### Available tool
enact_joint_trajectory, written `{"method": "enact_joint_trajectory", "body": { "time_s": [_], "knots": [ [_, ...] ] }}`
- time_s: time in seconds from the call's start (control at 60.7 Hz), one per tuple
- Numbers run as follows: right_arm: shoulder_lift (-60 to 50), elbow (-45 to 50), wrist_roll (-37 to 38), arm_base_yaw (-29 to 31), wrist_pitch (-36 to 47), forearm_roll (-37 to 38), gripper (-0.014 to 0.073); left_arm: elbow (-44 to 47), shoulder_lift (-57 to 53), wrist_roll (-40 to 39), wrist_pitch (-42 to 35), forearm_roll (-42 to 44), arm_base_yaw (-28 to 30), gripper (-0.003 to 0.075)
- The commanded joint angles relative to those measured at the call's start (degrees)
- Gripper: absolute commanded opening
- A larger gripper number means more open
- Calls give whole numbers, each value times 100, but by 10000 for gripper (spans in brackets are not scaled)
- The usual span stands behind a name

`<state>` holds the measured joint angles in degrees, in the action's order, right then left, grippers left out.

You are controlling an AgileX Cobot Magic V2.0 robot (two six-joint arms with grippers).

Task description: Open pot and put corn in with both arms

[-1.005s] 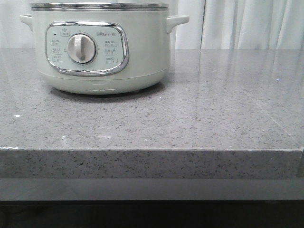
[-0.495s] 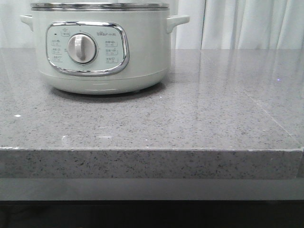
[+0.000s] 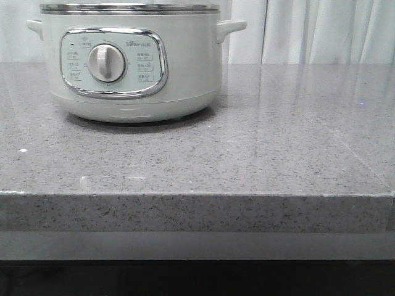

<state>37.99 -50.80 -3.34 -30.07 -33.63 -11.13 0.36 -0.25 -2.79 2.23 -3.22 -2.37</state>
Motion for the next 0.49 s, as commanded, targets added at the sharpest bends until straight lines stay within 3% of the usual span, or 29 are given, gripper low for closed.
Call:
{"method": "enact_joint_trajectory", "body": {
  "time_s": [0.0, 0.28, 0.478],
  "knots": [
    [-212, 78, -9, 273, 606, 257, -68, 28, -114, -9, -472, -7, -53, -20],
    [-1708, 2149, -9, 1991, 2376, 350, -68, 28, -114, -9, -472, -7, -53, -20],
    [-2920, 3692, -9, 2628, 3253, 350, -68, 28, -114, -9, -472, -7, -53, -20]
  ]
}}
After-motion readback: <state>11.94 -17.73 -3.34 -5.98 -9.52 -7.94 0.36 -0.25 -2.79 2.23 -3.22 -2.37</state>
